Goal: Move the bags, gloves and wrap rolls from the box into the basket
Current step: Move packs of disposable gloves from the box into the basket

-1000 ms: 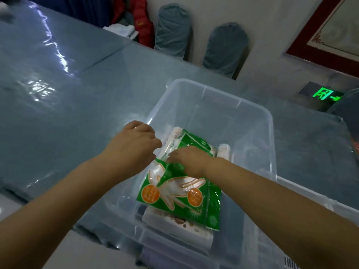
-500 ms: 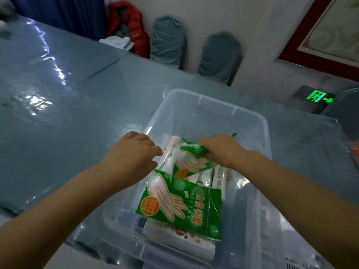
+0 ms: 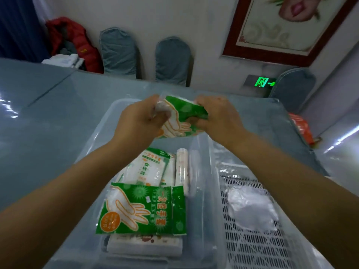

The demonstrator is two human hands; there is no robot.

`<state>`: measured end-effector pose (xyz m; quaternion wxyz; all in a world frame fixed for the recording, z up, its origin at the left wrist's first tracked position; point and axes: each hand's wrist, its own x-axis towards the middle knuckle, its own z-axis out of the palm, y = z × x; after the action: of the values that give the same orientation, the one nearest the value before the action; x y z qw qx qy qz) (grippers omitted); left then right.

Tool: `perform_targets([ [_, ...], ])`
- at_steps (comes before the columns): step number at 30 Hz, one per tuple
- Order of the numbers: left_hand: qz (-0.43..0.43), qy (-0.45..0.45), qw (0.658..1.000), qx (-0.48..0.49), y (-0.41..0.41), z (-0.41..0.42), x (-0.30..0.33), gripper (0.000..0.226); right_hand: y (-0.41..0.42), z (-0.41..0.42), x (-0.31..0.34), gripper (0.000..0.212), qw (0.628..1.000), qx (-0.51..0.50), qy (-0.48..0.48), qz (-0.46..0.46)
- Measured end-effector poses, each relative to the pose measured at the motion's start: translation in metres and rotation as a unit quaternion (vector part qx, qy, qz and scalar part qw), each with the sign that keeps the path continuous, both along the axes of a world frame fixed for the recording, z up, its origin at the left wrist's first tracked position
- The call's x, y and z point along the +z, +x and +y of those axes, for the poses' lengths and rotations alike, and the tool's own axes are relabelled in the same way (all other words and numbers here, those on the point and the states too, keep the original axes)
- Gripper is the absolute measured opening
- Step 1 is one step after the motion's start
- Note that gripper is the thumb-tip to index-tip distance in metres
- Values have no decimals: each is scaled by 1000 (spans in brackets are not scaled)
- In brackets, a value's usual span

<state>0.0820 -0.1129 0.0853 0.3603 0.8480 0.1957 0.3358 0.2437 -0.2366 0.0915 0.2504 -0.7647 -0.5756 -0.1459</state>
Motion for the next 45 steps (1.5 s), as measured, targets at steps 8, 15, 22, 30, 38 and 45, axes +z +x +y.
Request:
perform_targets([
  [8, -33, -170, 983, -55, 74, -109, 7, 6, 71, -116, -4, 46, 990, -34, 1, 136],
  [15, 242, -22, 966, -86, 121, -186, -40, 4, 122, -219, -69, 29, 959, -62, -157, 229],
  [22, 417, 184, 889, -53, 118, -227, -85, 29, 110, -270, -150, 25, 928, -13, -302, 218],
  [30, 493, 229, 835, -89, 98, -265, -130, 44, 73, -284, -200, 31, 902, 58, -372, 210],
  [38, 544, 236, 787, -170, 92, -275, -181, 25, 48, -298, -229, 36, 895, 34, -371, 246],
  [45, 498, 310, 794, -158, 89, -271, -217, 41, 49, -300, -241, 51, 928, 8, -373, -7],
])
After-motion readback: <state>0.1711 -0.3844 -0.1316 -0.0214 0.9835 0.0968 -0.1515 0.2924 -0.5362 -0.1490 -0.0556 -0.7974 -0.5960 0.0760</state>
